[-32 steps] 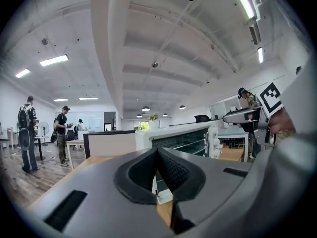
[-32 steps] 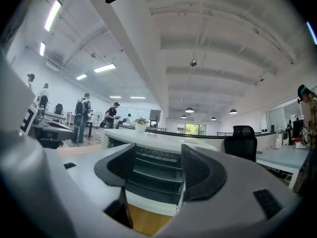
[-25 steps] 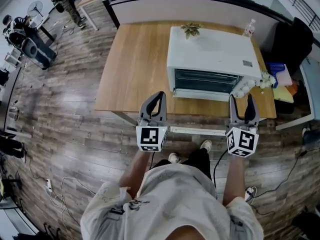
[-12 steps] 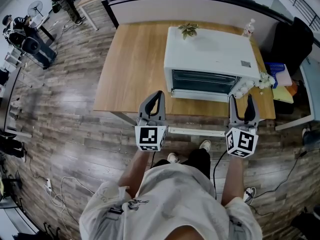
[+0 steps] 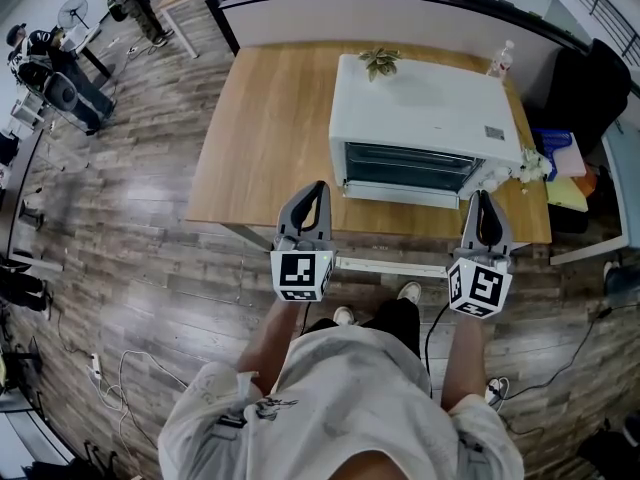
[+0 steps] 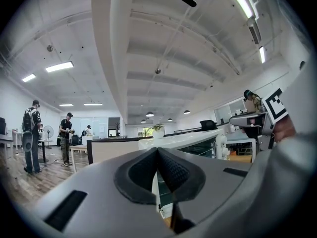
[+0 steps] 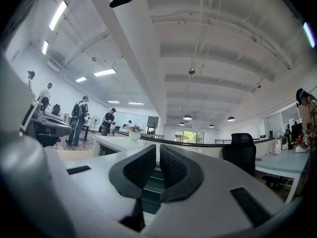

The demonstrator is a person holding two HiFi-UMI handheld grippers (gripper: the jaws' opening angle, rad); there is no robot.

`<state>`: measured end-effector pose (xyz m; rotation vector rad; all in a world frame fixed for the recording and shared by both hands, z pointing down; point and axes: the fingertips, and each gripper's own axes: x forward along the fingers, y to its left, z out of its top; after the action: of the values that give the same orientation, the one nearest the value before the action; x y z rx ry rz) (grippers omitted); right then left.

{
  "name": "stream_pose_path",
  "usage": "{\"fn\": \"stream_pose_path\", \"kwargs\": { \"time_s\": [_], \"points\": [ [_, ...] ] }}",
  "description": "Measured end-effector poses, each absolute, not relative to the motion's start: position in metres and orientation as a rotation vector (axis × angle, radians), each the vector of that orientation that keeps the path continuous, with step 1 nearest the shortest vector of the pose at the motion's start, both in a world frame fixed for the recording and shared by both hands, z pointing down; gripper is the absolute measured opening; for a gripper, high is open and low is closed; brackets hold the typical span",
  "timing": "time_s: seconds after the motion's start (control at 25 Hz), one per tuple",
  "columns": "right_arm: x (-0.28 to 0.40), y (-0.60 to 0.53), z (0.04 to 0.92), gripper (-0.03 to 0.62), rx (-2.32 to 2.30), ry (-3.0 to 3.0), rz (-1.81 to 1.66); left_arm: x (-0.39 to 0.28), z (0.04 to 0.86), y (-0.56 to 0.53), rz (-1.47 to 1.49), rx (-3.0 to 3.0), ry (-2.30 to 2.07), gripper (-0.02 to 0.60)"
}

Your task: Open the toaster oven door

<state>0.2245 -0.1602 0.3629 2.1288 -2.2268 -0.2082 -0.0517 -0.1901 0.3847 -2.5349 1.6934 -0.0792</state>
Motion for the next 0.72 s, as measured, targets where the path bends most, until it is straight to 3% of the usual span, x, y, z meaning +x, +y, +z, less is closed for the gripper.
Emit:
{"fn": "stream_pose_path", "kwargs": {
  "time_s": [0.12,0.72],
  "points": [
    [0.222,-0.162,0.361,0.023,2.127,-2.232,-0.22,-0.052,0.384,-0.193,-0.075,-2.535,1.696,0.014],
    [0.213,-0.177,0.363,0.023,2.071,-2.268,-0.208,-0.056,0.384,-0.204,-0.068,-2.537,1.711,0.015]
  ]
}}
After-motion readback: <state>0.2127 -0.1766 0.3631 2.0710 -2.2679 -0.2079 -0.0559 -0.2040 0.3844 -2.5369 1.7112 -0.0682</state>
